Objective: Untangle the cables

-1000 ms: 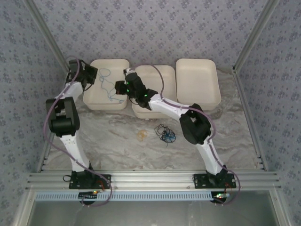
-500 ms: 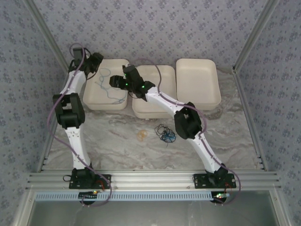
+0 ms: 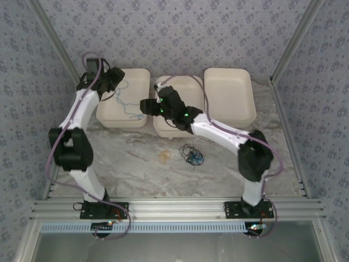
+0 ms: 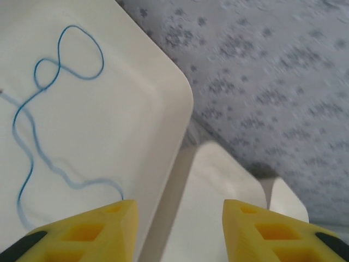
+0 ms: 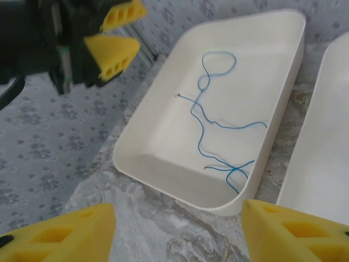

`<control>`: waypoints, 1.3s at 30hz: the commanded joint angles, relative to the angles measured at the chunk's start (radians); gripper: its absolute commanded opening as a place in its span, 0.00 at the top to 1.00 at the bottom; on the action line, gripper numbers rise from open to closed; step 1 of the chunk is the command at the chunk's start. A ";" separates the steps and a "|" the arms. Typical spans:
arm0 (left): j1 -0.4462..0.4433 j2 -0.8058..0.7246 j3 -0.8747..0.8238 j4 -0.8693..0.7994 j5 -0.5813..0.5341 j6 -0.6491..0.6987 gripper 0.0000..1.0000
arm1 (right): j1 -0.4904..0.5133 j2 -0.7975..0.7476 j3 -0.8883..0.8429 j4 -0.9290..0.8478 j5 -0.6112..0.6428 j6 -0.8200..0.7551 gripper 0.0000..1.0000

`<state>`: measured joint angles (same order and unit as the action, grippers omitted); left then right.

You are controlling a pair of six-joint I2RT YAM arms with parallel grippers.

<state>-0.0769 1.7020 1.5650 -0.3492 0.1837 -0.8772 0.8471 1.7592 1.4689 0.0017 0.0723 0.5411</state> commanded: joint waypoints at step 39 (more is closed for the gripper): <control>-0.746 -0.286 -0.803 0.076 -0.319 -0.199 1.00 | 0.097 -0.810 -0.807 -0.126 0.166 0.113 0.49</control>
<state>-0.8249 1.4990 0.7475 -0.2802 -0.0719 -1.1141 0.9386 0.9539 0.6682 -0.1390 0.2291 0.6399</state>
